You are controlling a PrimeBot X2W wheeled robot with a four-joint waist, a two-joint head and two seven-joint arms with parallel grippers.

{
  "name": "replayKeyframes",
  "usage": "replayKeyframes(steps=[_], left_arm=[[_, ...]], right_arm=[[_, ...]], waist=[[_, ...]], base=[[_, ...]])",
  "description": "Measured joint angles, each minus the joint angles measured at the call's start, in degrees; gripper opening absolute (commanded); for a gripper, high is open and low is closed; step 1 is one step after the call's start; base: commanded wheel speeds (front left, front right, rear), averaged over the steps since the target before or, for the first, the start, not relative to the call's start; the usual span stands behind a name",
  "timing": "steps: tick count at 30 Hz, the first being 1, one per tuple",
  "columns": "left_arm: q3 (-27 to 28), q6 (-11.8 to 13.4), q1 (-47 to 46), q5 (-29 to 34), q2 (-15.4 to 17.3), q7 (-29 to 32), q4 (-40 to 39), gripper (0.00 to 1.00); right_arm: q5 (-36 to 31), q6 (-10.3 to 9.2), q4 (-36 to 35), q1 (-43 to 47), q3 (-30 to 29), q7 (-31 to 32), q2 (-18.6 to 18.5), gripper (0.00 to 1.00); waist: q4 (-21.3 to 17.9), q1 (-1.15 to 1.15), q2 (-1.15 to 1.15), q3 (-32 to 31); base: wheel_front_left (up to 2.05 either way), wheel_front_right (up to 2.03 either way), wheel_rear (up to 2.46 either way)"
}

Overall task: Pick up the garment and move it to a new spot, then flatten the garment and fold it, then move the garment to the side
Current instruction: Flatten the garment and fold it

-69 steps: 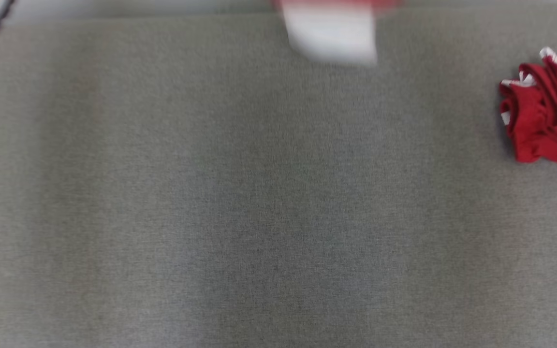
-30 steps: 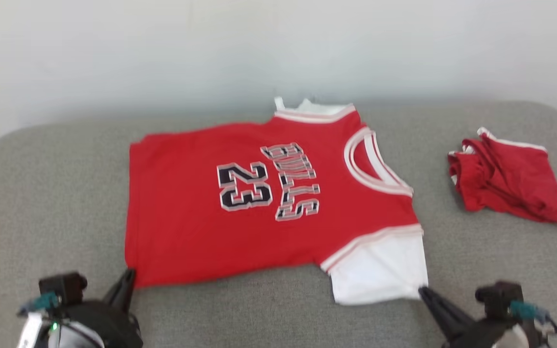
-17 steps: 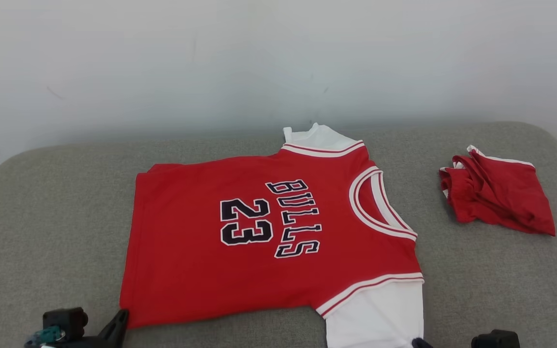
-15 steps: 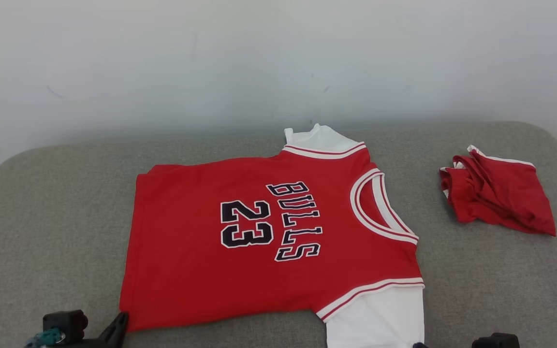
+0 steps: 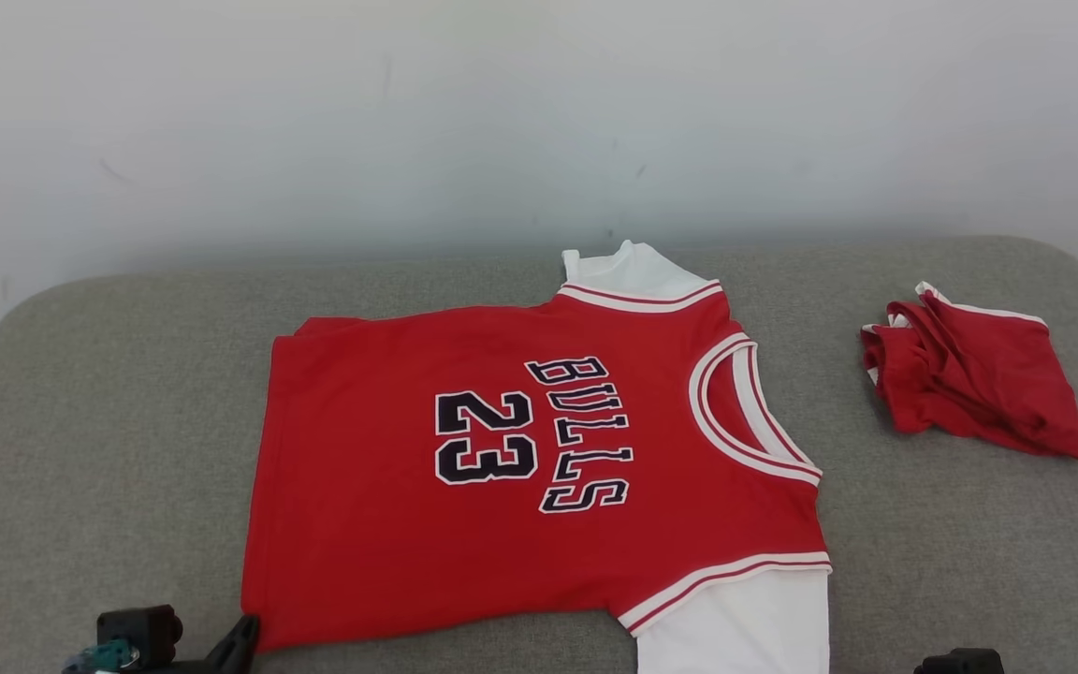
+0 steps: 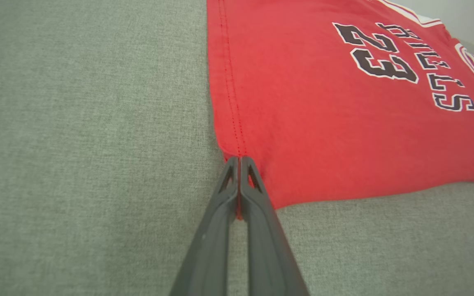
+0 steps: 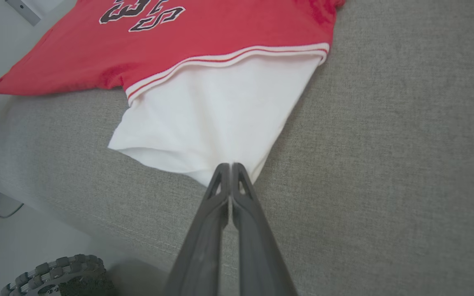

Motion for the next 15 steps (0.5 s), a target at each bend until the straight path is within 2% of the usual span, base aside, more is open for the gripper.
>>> replayKeyframes(steps=[7, 8, 9, 10, 15], left_arm=[[-0.01, 0.04, 0.05, -0.48, -0.49, 0.54, 0.22, 0.00], [0.08, 0.21, 0.06, -0.53, -0.53, 0.57, 0.25, 0.08], [0.31, 0.65, 0.08, -0.65, -0.63, 0.34, 0.24, 0.57], [0.73, 1.02, 0.09, -0.82, -0.74, 0.11, 0.19, 1.00], [2.75, 2.05, 0.15, -1.14, -0.54, -2.32, -1.30, 1.00]], right_arm=[[0.51, -1.75, -2.40, 0.13, -0.20, 2.35, -0.98, 0.00], [0.53, -2.04, -2.56, 0.16, -0.29, 2.35, -1.07, 0.38], [0.54, -2.05, -2.75, 0.29, -0.55, 2.34, -1.19, 1.00], [0.77, -2.10, -3.10, 0.55, -1.00, 2.34, -1.34, 1.00], [4.90, -2.47, -6.28, 2.25, -4.63, 1.70, -2.30, 1.00]], waist=[[0.26, 0.00, 0.00, 0.22], [0.29, 0.00, 0.00, 0.24], [0.31, 0.00, 0.00, 0.25], [0.33, 0.00, 0.00, 0.26], [0.34, 0.00, 0.00, 0.22]], base=[[0.00, 0.00, 0.00], [0.00, 0.00, 0.00], [0.00, 0.00, 0.00], [0.00, 0.00, 0.00], [0.00, 0.00, 0.00]])
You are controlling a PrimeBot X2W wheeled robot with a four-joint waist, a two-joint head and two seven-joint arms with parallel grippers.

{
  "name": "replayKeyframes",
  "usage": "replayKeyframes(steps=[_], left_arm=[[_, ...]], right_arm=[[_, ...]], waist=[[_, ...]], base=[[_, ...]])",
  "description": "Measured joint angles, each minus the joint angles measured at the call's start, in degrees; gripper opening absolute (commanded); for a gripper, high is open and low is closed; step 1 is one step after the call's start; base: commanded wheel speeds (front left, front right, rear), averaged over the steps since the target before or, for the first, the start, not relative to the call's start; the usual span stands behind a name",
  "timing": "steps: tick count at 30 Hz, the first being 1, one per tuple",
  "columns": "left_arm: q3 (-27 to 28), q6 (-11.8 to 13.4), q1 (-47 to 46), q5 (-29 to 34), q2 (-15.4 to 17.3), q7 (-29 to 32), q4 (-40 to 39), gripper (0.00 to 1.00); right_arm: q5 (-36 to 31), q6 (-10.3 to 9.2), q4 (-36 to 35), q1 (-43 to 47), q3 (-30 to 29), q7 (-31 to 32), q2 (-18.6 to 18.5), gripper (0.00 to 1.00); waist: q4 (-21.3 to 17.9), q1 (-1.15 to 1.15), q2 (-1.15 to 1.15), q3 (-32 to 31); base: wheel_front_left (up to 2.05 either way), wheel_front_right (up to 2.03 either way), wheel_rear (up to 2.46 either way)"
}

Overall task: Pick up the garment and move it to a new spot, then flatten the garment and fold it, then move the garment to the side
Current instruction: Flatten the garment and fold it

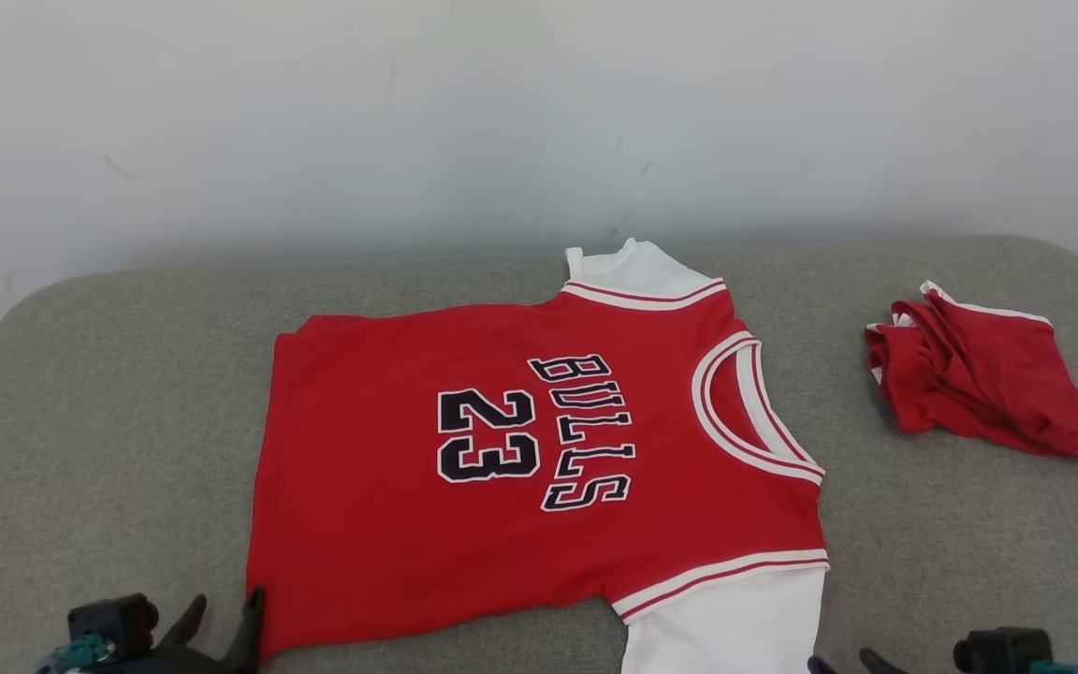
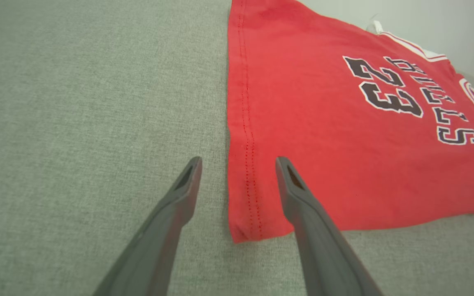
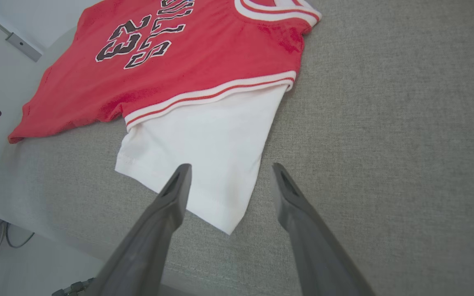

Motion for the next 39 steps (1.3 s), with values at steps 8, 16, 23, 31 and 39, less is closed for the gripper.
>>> replayKeyframes(steps=[8, 16, 23, 31, 39], left_arm=[[1.74, 1.90, 1.09, -0.18, 0.38, -3.38, -5.12, 1.00], [5.70, 5.32, 2.89, 0.18, 0.00, -5.01, -12.91, 1.00], [7.83, 7.05, 6.04, 1.31, 0.25, -5.08, -18.23, 1.00], [10.65, 8.25, 11.67, 4.44, 0.32, -5.08, -25.18, 1.00], [12.10, 8.99, 15.40, 8.69, 0.24, -5.09, -30.54, 1.00]], right_arm=[[1.96, -0.10, -5.10, 0.02, -5.71, -4.04, -2.60, 1.00], [-1.69, -2.01, -6.88, -2.48, -9.76, -9.13, 0.04, 1.00], [-6.23, -2.77, -6.37, -3.86, -12.88, -10.06, 1.18, 1.00], [-10.83, -3.11, -5.97, -2.03, -17.89, -10.33, 2.10, 1.00], [-17.26, -3.12, -7.32, 4.05, -27.19, -10.47, 7.61, 1.00]], waist=[[-0.15, 0.00, 0.00, -0.29], [-0.58, 0.00, 0.00, -0.54], [-1.54, 0.00, 0.00, -0.70], [-3.05, 0.00, 0.00, -0.75], [-4.37, 0.00, 0.00, -0.56]], base=[[0.00, 0.00, 0.00], [0.00, 0.00, 0.00], [0.00, 0.00, 0.00], [0.00, 0.00, 0.00], [0.00, 0.00, 0.00]])
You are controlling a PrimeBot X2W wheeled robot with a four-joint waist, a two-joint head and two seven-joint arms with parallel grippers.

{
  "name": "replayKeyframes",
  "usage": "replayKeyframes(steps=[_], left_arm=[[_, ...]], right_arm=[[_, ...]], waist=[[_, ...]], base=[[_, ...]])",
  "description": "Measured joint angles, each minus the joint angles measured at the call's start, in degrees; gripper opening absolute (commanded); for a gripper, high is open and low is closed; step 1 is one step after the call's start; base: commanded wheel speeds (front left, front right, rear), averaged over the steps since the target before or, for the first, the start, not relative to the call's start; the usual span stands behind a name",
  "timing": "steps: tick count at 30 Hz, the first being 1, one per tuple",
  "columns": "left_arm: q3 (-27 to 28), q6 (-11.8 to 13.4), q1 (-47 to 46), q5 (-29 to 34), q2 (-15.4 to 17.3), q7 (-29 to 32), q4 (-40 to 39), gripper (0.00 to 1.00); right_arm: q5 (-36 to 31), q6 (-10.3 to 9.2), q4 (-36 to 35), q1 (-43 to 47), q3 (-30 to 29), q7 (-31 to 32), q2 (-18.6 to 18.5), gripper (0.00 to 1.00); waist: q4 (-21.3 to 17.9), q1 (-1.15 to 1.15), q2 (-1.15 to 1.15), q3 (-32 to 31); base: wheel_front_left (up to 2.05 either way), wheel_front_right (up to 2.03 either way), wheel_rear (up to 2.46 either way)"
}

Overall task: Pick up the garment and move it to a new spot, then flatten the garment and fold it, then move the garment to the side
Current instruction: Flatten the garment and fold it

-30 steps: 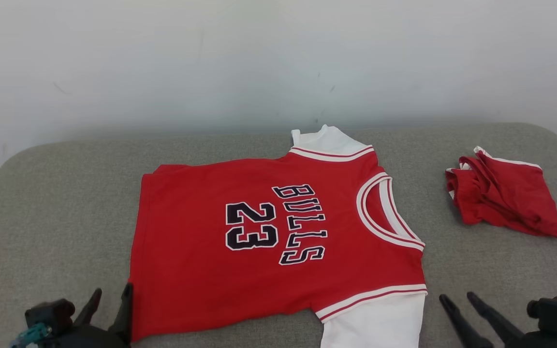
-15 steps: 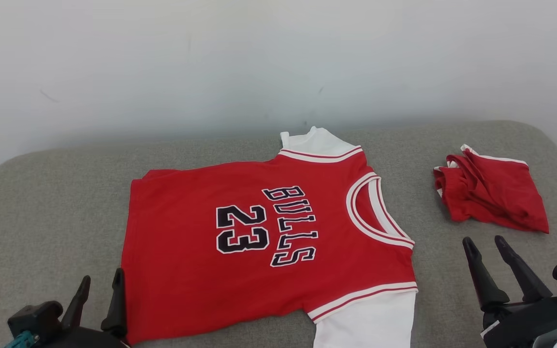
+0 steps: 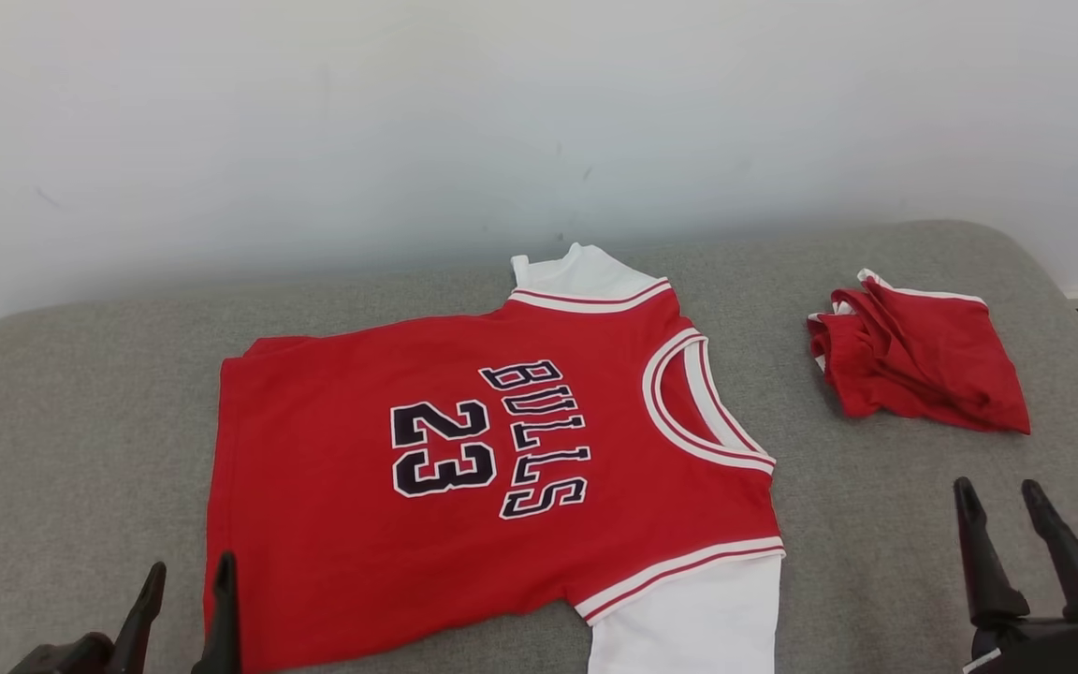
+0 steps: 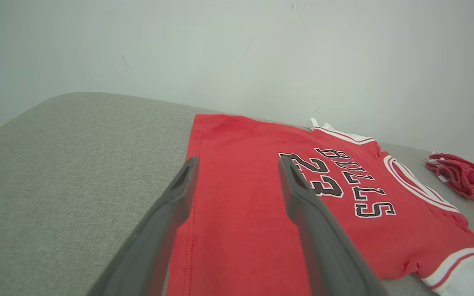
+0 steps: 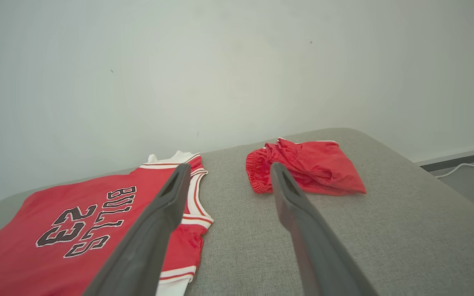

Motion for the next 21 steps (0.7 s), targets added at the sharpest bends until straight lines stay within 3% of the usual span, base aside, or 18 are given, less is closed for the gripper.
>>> replayKeyframes(steps=[10, 21], left_arm=[[1.68, 0.02, 2.05, 3.60, -0.81, 0.00, -4.33, 1.00], [2.71, 0.07, 2.05, 10.50, -0.44, 1.30, -4.55, 1.00]], right_arm=[[-6.04, 0.00, -2.18, 1.81, -4.72, 0.00, 5.43, 1.00], [-7.90, -0.02, -2.50, 2.83, -3.93, 0.00, 5.20, 1.00]], waist=[[-0.19, 0.00, 0.00, 0.45], [0.75, 0.00, 0.00, 0.82]], base=[[0.00, 0.00, 0.00], [0.00, 0.00, 0.00]])
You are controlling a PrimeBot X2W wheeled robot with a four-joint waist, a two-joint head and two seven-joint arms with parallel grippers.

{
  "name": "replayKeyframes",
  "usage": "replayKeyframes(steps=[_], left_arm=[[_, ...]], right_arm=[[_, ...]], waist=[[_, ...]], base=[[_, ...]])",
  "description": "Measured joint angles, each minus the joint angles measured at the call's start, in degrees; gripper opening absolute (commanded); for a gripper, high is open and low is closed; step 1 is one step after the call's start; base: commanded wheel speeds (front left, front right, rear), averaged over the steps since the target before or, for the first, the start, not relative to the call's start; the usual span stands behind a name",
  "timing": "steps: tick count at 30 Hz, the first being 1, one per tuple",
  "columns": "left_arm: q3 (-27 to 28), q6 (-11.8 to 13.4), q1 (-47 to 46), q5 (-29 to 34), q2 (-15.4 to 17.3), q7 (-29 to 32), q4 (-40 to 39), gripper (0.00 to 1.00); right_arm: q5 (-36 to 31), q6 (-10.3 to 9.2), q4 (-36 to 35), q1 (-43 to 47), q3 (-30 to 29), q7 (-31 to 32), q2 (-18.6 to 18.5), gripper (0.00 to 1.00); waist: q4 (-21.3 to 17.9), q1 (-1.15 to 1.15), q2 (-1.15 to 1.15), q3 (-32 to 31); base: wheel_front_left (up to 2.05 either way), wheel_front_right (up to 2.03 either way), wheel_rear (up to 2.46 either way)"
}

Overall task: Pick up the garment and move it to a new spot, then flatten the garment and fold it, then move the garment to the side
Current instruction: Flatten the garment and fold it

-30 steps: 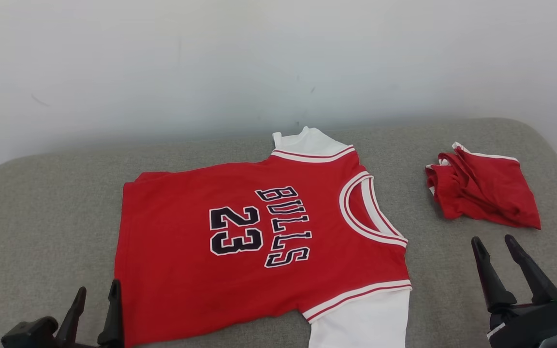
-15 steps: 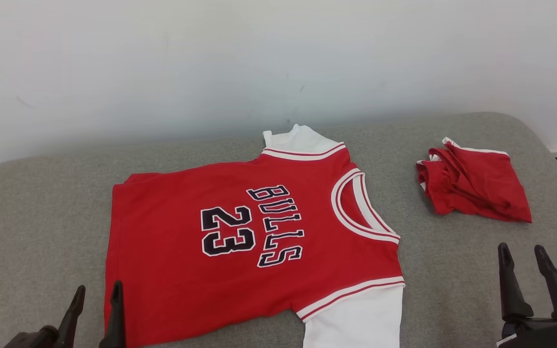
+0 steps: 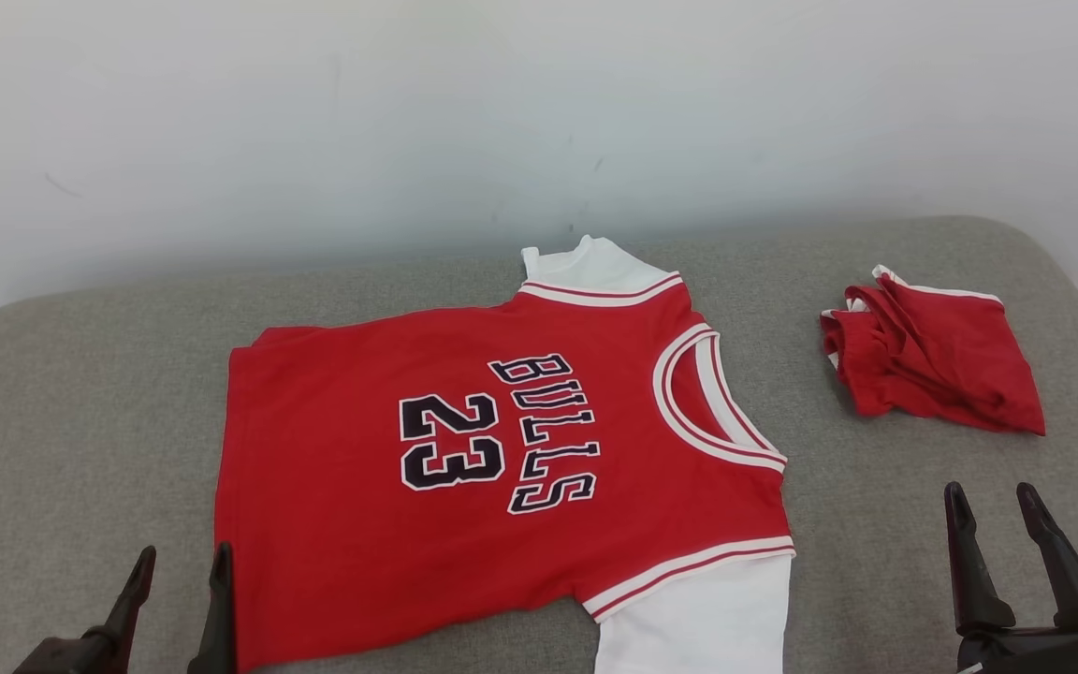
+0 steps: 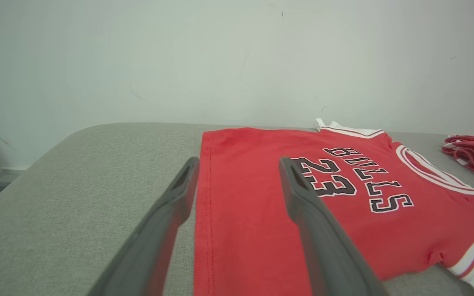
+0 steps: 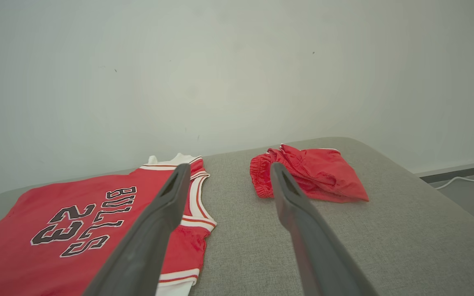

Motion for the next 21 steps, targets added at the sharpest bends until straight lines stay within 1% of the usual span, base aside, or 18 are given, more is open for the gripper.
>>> replayKeyframes(steps=[8, 21], left_arm=[[1.24, 0.01, 0.05, 2.33, -0.54, 2.07, -0.31, 1.00], [3.00, 0.01, 1.35, 3.36, -1.76, 4.53, -1.85, 1.00]], right_arm=[[-1.93, 0.00, 0.10, -0.01, -0.13, 0.10, 0.21, 1.00], [-3.13, 0.00, 0.07, 0.07, -1.30, 1.02, 1.71, 1.00]], waist=[[0.29, 0.00, 0.00, 0.00], [-0.19, 0.00, 0.00, 0.01]], base=[[0.00, 0.00, 0.00], [0.00, 0.00, 0.00]])
